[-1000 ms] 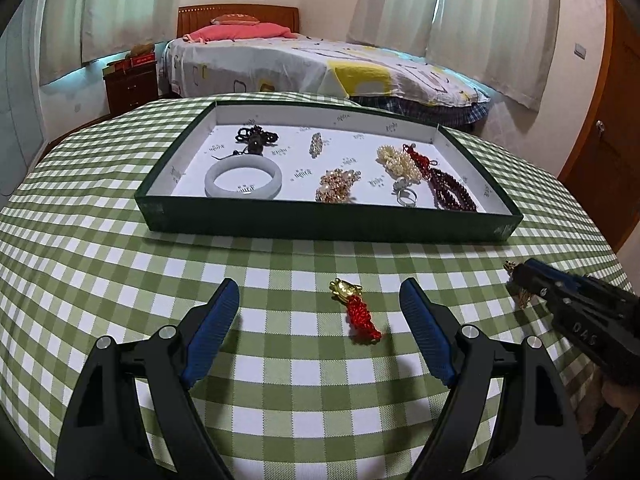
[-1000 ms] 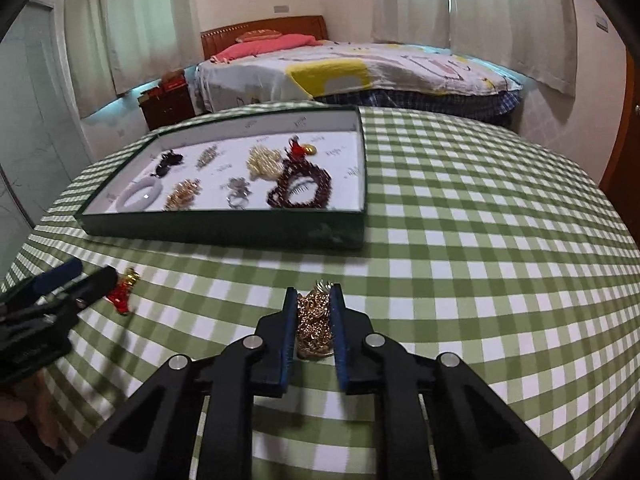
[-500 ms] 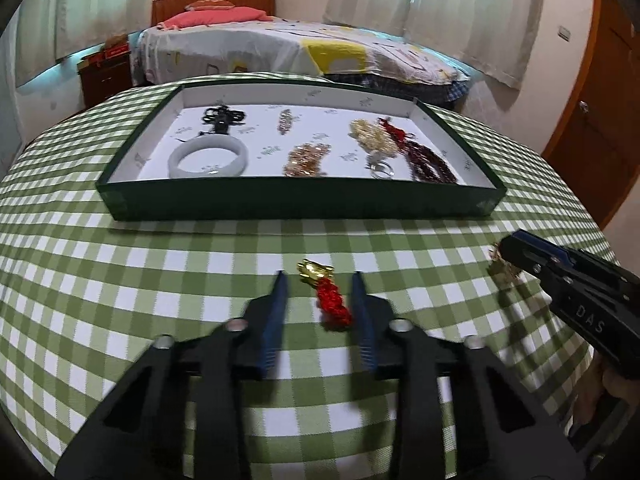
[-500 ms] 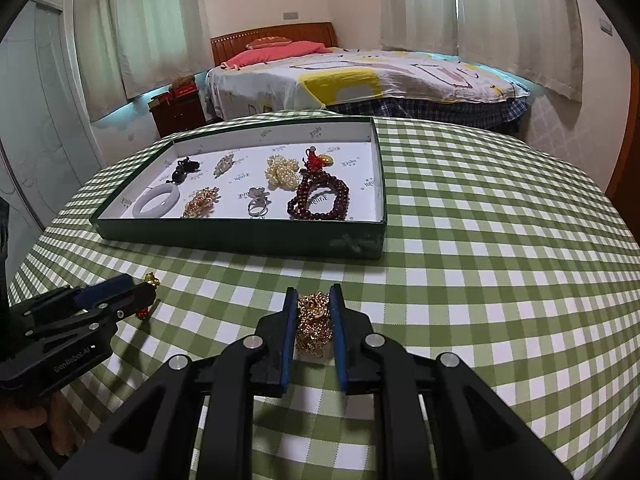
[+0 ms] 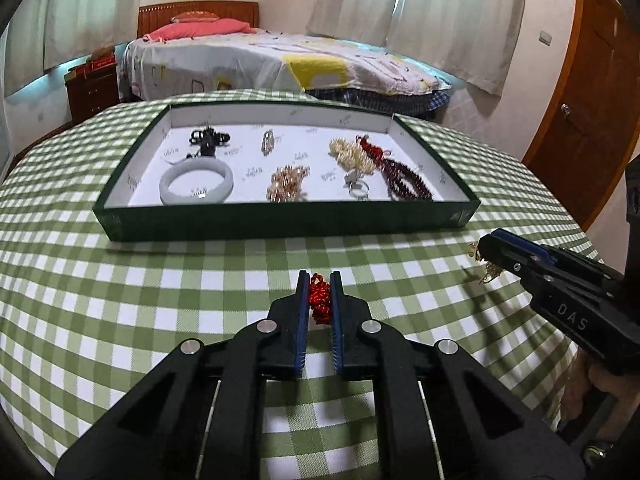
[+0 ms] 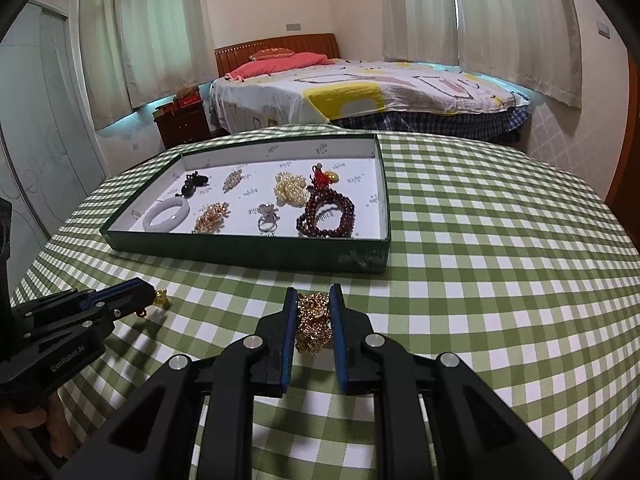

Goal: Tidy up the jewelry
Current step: 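Grasp the gold chain cluster with the right tool while the left tool grasps the red gold charm, then carry the gold chain and red charm into the green box and open both tools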

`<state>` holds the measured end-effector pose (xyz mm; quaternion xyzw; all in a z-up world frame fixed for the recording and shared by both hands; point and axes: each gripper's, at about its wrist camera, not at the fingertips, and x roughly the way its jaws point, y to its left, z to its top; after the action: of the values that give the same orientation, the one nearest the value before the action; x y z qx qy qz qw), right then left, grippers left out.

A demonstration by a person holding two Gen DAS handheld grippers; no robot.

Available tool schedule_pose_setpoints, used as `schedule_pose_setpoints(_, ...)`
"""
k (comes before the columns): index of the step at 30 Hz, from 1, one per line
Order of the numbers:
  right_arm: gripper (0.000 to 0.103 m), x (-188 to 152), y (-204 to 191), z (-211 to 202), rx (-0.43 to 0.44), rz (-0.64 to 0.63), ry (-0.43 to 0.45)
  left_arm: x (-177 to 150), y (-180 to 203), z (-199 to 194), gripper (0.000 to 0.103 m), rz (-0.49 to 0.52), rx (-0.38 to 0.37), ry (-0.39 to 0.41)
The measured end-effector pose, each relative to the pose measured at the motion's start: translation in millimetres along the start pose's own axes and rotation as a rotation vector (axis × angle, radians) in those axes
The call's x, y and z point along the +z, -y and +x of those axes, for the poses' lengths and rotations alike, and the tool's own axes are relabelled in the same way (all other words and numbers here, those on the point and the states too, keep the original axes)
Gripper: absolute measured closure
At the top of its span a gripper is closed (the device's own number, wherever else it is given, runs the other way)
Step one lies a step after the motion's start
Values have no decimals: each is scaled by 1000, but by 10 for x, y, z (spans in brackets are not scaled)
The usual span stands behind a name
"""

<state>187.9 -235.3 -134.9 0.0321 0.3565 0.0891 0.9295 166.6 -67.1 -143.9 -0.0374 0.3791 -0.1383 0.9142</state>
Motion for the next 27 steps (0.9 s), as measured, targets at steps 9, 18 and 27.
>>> schedule_pose_setpoints(9, 86, 55, -53, -95, 9, -5, 32, 65, -49, -153, 93, -6, -1, 38)
schedule_pose_setpoints(18, 86, 150, -113, -214, 28, -6, 68, 175, -82, -322, 93, -10, 3, 89)
schedule_pose_setpoints(27, 86, 327, -231, -301, 53, -20, 112, 353, -120, -462, 93, -12, 7, 144)
